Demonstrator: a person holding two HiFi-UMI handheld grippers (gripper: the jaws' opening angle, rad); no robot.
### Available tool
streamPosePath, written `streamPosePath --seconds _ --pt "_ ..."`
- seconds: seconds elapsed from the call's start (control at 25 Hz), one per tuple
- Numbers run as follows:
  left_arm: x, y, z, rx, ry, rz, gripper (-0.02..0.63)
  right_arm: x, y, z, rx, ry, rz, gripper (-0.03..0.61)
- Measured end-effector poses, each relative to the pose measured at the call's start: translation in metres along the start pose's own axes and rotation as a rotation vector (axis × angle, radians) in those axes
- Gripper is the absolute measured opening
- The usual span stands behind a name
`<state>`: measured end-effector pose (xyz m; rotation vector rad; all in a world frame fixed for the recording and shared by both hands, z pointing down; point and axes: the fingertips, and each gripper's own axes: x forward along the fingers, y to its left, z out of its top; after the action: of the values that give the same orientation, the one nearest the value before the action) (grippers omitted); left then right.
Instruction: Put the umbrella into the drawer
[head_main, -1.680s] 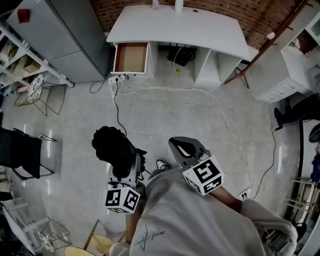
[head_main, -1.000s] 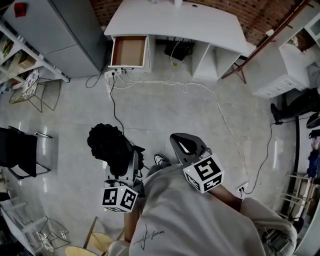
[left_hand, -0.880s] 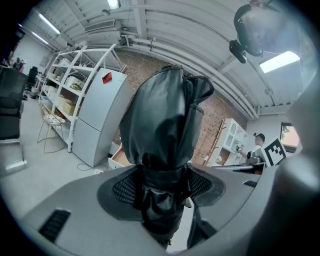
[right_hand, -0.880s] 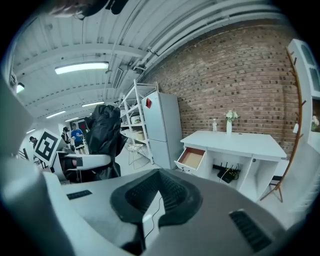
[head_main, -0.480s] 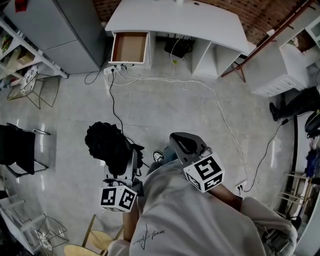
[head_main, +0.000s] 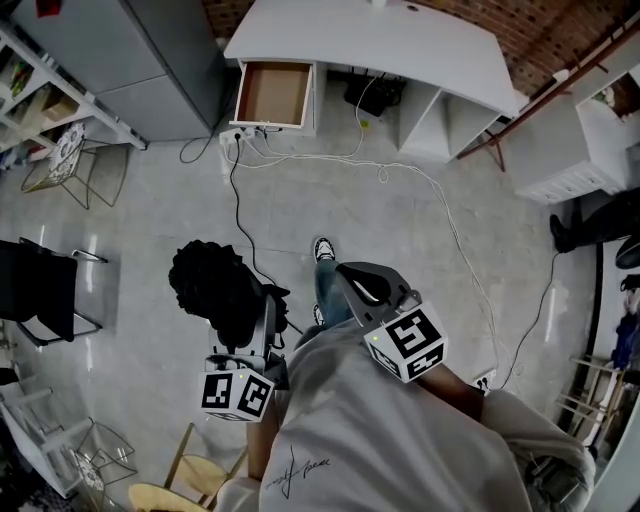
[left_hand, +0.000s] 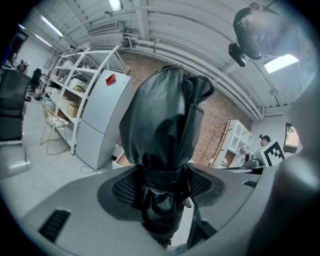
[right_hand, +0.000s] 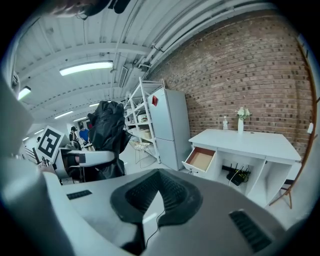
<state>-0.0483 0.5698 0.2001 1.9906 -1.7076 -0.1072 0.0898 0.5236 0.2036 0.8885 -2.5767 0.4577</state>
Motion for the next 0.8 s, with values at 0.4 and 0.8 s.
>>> streamPosePath --seconds 0.4,0.8 --pt "0.06 0.022 0.033 0.007 0.003 -0.002 0.261 0.058 -0.039 0.03 0.005 0.004 0.013 0.009" --pt "0.129 0.037 0.071 0.011 0.012 0.006 0.261 0.11 -0.091 0.075 0.022 -0.008 0.027 0.009"
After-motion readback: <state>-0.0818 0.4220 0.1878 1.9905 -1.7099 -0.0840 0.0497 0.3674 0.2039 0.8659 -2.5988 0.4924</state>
